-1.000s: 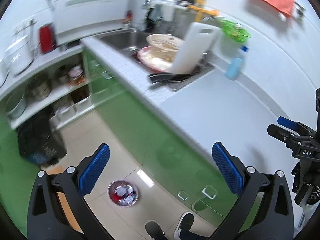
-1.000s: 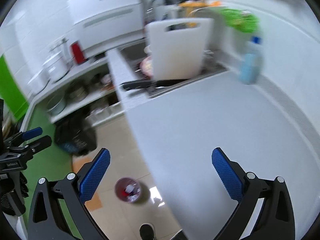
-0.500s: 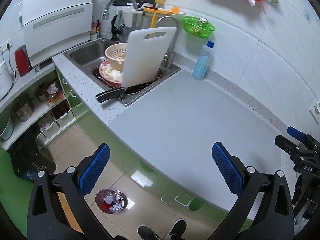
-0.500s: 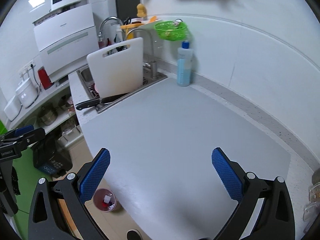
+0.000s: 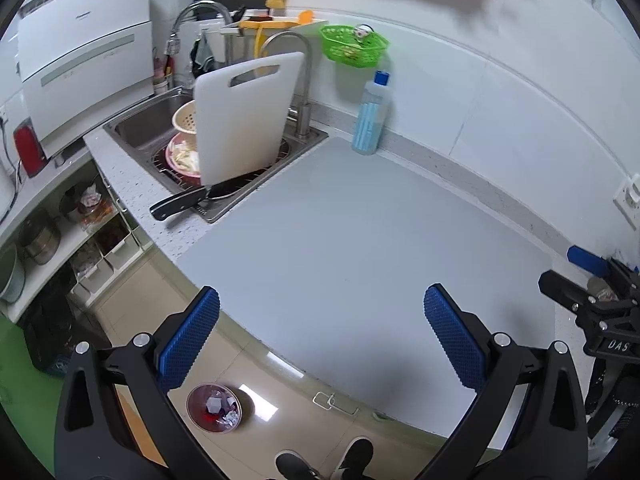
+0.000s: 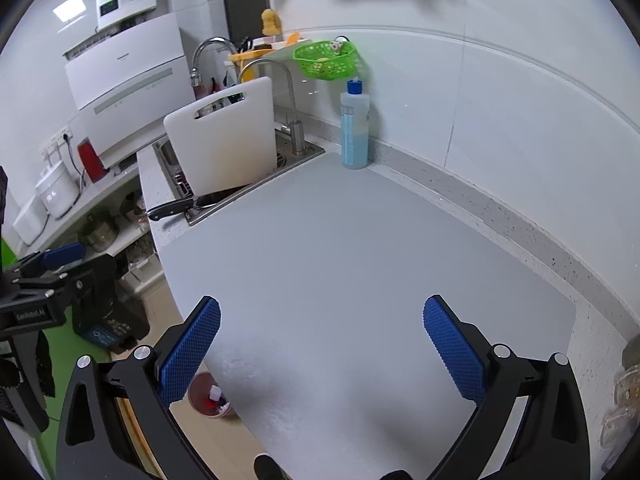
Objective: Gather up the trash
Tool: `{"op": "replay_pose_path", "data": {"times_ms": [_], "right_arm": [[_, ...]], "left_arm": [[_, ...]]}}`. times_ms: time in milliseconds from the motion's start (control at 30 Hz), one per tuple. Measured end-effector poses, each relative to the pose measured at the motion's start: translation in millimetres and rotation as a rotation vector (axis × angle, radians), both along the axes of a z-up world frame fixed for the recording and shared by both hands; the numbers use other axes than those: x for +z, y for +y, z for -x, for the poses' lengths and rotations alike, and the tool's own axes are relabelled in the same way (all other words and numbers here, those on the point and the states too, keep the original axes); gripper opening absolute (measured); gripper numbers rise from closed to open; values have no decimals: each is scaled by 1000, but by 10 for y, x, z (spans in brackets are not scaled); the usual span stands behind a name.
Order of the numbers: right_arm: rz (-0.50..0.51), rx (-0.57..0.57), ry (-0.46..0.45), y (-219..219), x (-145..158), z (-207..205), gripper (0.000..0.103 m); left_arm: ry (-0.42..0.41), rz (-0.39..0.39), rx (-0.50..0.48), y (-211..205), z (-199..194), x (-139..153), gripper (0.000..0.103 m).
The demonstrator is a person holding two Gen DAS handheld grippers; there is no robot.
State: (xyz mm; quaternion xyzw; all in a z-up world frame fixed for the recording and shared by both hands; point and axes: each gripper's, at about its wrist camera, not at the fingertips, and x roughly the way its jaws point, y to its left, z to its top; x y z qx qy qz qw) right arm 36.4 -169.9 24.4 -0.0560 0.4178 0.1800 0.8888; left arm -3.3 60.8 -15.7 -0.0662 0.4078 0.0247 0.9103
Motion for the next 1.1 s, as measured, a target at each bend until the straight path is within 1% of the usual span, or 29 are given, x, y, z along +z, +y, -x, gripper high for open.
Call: {"op": "replay_pose_path", "data": {"times_ms": [100,200,300,1100], "right_arm": [[10,3,-8,-29,13,5,97],[26,3,-13,-37,10,21,97],[27,8,-9,-38,4,4,97],[9,14,10,-29,-27,-144,97]], "left_arm": [[5,-25,-10,-94,-21,-1,100],[9,-15,-17,-127,-38,-5,100],[6,-23,-12,-132,-45,-4,100],[1,-38,14,-96,-43,27,100]]}}
